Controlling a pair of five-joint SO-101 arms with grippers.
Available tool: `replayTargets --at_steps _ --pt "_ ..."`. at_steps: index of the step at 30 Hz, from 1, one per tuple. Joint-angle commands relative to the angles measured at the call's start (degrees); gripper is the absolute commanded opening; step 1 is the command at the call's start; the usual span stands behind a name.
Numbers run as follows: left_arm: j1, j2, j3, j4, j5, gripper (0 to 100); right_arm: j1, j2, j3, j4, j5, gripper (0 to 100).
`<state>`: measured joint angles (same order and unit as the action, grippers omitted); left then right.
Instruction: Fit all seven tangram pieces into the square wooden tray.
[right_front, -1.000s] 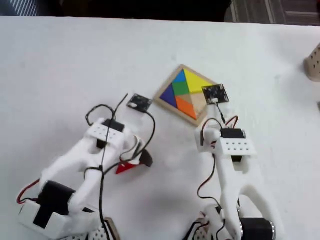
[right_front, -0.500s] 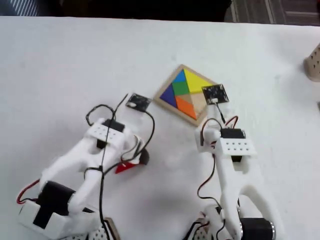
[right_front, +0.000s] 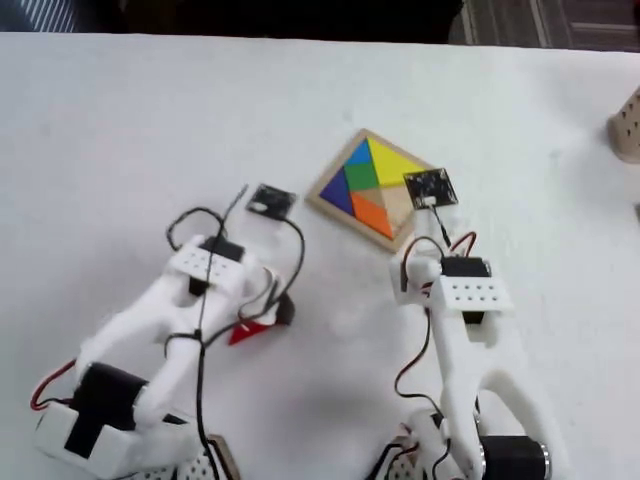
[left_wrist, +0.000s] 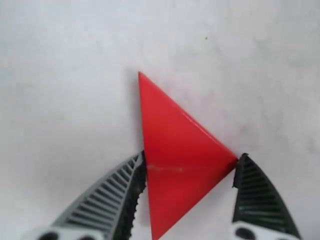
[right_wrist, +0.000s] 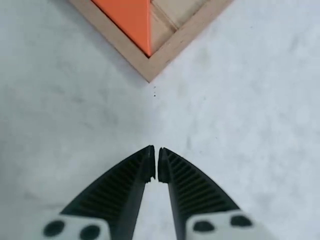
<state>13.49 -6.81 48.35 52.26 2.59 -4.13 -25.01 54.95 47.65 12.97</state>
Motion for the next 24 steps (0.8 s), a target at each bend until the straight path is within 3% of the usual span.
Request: replayTargets --at_steps 1,24 --pt "-5.76 -0.48 -3.96 0.26 0.88 25 -0.04 -2.15 -0.26 -0.84 0.53 2.4" --pt "-8.13 -0.40 -4.22 0.35 -2.46 25 -0.04 -2.15 -0.26 -0.92 0.53 2.4"
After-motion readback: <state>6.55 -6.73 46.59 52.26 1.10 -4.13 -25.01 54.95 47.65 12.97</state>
